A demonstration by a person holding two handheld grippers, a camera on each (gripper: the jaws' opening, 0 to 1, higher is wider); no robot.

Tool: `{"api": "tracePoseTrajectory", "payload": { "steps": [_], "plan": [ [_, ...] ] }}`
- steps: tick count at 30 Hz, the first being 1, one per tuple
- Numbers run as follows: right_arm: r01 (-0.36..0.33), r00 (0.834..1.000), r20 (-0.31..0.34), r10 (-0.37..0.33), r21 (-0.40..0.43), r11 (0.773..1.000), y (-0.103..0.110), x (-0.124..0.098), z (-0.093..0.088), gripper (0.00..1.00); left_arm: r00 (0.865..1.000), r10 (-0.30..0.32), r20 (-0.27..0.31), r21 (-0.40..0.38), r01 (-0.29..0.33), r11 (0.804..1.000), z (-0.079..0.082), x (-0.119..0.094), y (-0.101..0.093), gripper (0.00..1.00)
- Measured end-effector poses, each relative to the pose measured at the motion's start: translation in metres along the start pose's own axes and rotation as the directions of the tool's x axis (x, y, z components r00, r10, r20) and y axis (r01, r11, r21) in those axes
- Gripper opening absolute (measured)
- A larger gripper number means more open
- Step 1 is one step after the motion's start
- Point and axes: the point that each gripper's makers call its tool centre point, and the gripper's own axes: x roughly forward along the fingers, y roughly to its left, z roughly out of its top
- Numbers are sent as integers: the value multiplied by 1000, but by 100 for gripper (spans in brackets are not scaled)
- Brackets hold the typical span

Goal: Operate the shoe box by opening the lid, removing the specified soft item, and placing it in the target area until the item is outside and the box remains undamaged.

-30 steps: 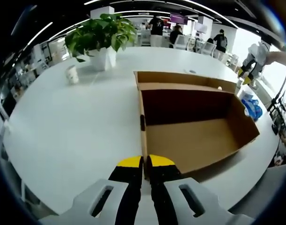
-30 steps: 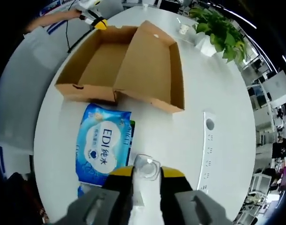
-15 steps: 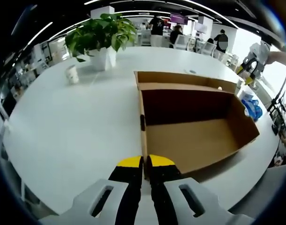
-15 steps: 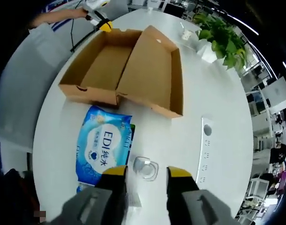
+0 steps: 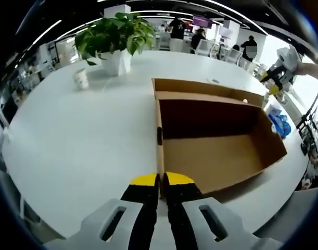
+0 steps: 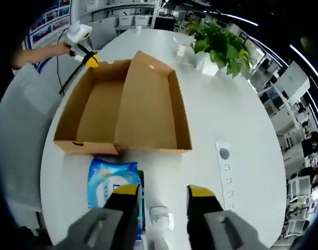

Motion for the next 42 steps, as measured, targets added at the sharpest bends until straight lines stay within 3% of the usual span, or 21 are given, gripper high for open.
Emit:
{"api": "tracePoseTrajectory", "payload": {
  "steps": [5,8,10,11,14,16,18,19,20,23,24,27,28,29,30,32,33,36,40,42],
  "plan": [
    [15,999,42,-22,171,985,-3,13,14,34,1000,-6,3,-19,6,1000,0,0,0,2],
    [-15,999,46,1,287,958,1,20,20,29,1000,-7,2,-25,7,1000,0,0,0,2],
    [-4,999,49,-11,294,956,-1,24,23,30,1000,-6,1,-24,6,1000,0,1,0,2],
    [-8,998,55,-12,347,938,1,26,25,29,1000,-8,1,-29,8,1000,0,1,1,2],
    [-7,998,56,-17,409,912,0,29,28,30,1000,-15,3,-52,15,999,0,1,2,2],
    [39,998,27,-56,416,908,-4,32,26,30,1000,-17,3,-56,17,998,0,1,1,2],
    [69,995,29,-95,485,872,-10,34,28,27,1000,-17,3,-56,17,998,0,1,1,2],
    [84,993,23,-115,540,838,-14,35,28,26,1000,-18,3,-59,18,998,0,1,1,2],
    [93,992,19,-126,568,818,-17,37,27,27,1000,-19,3,-61,19,998,0,1,1,2],
    [93,991,12,-130,632,769,-19,42,27,29,1000,-20,5,-64,21,998,0,1,1,2],
    [92,992,13,-129,629,772,-20,45,28,28,1000,-20,6,-63,21,998,0,1,1,2],
    [109,989,8,-150,651,751,-24,51,29,26,1000,-22,7,-66,22,998,0,1,1,2],
    [110,987,7,-160,696,710,-24,53,30,25,1000,-22,9,-65,23,998,0,1,1,2],
    [98,987,21,-160,712,695,-25,55,33,25,1000,-24,10,-69,24,997,0,1,0,2],
    [98,987,14,-161,743,662,-21,57,33,25,1000,-23,12,-68,24,997,0,0,1,2],
    [96,986,15,-166,763,639,-21,61,34,25,1000,-23,15,-69,24,997,0,0,0,2],
    [104,985,1,-174,797,594,-22,64,32,26,1000,-22,14,-67,23,997,0,1,0,2],
    [113,979,-7,-203,849,516,-26,69,31,26,1000,-24,10,-74,25,997,1,1,1,2],
    [157,971,-47,-233,863,480,-24,71,28,25,1000,-24,10,-77,25,997,1,1,1,2],
    [171,970,-57,-238,853,493,-24,73,29,25,1000,-22,15,-72,23,997,1,0,0,2]
  ]
}}
